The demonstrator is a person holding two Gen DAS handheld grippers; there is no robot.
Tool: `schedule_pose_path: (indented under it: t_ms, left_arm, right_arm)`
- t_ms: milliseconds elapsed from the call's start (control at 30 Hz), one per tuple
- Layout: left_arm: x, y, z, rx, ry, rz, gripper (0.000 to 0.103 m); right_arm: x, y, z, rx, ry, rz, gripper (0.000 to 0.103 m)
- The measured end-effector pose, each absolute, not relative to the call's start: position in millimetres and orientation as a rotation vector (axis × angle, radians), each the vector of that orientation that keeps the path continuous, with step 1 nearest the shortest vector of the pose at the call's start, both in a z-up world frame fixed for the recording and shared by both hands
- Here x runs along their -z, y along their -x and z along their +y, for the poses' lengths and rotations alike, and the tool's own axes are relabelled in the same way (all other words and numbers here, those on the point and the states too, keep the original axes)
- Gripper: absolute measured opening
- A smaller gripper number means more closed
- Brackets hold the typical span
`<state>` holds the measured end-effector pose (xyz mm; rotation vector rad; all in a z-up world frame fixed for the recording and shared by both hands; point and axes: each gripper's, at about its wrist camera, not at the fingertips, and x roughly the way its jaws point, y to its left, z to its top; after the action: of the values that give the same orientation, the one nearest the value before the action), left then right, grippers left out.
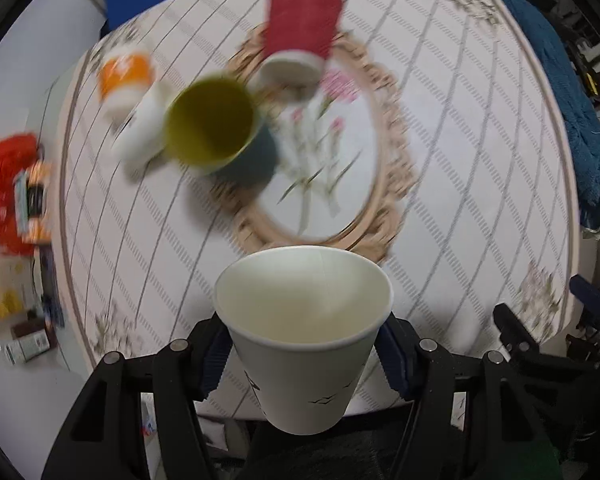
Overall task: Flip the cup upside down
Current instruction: 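Lift the white cup with the left tool and turn it over toward the right tool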
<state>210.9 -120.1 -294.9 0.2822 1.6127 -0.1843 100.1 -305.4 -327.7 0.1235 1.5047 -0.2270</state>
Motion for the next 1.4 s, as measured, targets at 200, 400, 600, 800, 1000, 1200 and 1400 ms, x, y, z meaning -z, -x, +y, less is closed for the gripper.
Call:
schedule_pose_path:
  t_ms: [200, 400, 600, 800, 1000, 1200, 1400]
  left_arm:
    - [318, -195, -57, 0.091, -0.263, 1.631, 0.062]
    - [354, -198, -34, 0.077, -0.204, 1.705, 0.062]
    - [374, -203, -33, 0.094, -0.074, 1.757, 0.062]
    - [383, -203, -42, 0.098, -0.038, 1.778, 0.062]
    - [393, -198, -50, 0.098, -0.058, 1.787, 0.063]
    - [403, -191, -62, 0.101, -0.081, 1.792, 0.065]
    - [417, -199, -51, 0.100, -0.077, 1.798, 0.071]
  right_arm:
    - [336, -99, -249, 0.162, -0.098, 1.529, 0.103]
    - [358, -103, -216, 0.145, -0.066, 1.580, 0.103]
    - [381, -104, -209, 0.164, -0.055, 1.634, 0.103]
    - [389, -104, -208, 0.176, -0.060, 1.655, 0.103]
    - [390, -112, -210, 0.184, -0.059, 1.653, 0.103]
    - [388, -115, -216, 0.188, -0.061, 1.647, 0.103]
    - [387, -115, -221, 0.195, -0.072, 1.643, 0.103]
